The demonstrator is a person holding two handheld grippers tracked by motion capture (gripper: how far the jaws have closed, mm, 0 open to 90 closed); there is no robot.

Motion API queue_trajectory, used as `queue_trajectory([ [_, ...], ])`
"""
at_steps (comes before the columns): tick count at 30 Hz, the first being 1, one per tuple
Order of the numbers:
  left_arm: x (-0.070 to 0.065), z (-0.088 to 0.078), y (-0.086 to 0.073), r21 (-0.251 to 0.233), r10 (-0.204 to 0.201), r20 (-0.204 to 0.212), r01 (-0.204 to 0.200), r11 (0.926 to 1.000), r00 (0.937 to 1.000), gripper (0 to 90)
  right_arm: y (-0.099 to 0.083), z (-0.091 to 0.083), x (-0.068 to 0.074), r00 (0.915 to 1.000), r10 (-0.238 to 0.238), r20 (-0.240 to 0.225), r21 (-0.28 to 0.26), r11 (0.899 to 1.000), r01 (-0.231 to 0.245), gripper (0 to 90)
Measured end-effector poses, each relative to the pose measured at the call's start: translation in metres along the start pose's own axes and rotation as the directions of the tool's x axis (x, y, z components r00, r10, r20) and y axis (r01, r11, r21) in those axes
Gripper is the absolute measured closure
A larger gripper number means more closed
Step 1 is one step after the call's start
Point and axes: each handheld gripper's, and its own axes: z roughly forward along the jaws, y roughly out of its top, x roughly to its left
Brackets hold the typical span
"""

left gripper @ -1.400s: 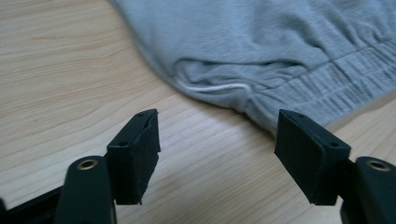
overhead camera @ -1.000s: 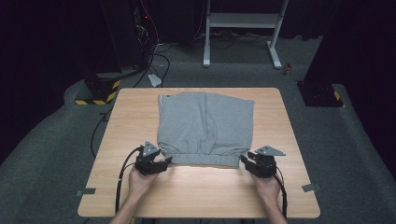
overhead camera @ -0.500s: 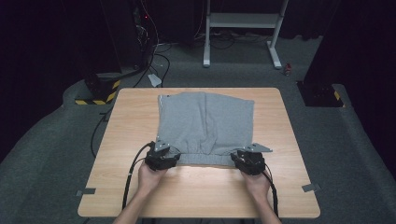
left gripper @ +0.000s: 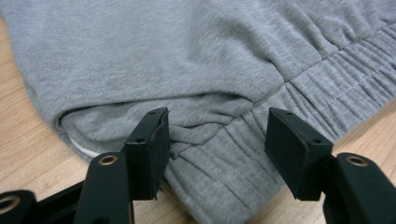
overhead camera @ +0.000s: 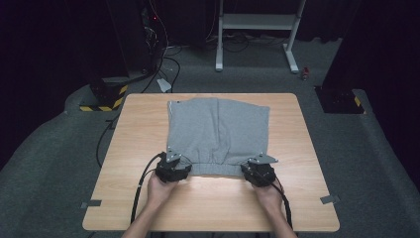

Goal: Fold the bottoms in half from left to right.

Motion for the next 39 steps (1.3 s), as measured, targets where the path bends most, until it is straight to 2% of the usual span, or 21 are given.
queue_trajectory([
  [7,-0.002,-0.001,-0.003,-0.004,0.013,-0.002,-0.013,0.9999,0.9999,39.5,0.000,0.001,0.004,0.9988,-0.041,0.025,0.020,0.999,0.041,61.9],
  [10,-0.002,-0.001,-0.004,-0.009,0.014,-0.001,-0.014,0.9999,0.9999,39.2,-0.001,0.001,0.005,0.9988,-0.038,0.031,0.022,0.999,0.037,61.8],
  [13,-0.003,-0.002,-0.012,-0.057,0.002,-0.001,-0.002,0.9984,1.0000,39.2,-0.002,0.000,0.006,0.9989,-0.031,0.036,0.023,0.999,0.030,61.7],
  [16,-0.006,-0.004,-0.014,-0.055,0.014,-0.001,-0.014,0.9984,0.9999,39.3,-0.005,-0.003,0.007,0.9993,-0.021,0.032,0.022,1.000,0.021,61.7],
  [23,-0.010,-0.008,-0.018,-0.055,0.017,0.004,-0.016,0.9984,0.9999,39.4,-0.011,-0.008,0.010,0.9994,-0.011,0.032,0.012,1.000,0.010,61.8],
  [28,-0.013,-0.012,-0.021,-0.044,-0.006,0.030,0.007,0.9990,0.9995,39.8,-0.017,-0.013,0.013,0.9995,-0.002,0.032,0.002,1.000,0.002,61.8],
  [39,-0.025,-0.024,-0.032,-0.047,0.014,0.029,-0.012,0.9988,0.9995,39.8,-0.028,-0.024,0.019,0.9997,0.006,0.026,-0.008,1.000,-0.006,61.8],
])
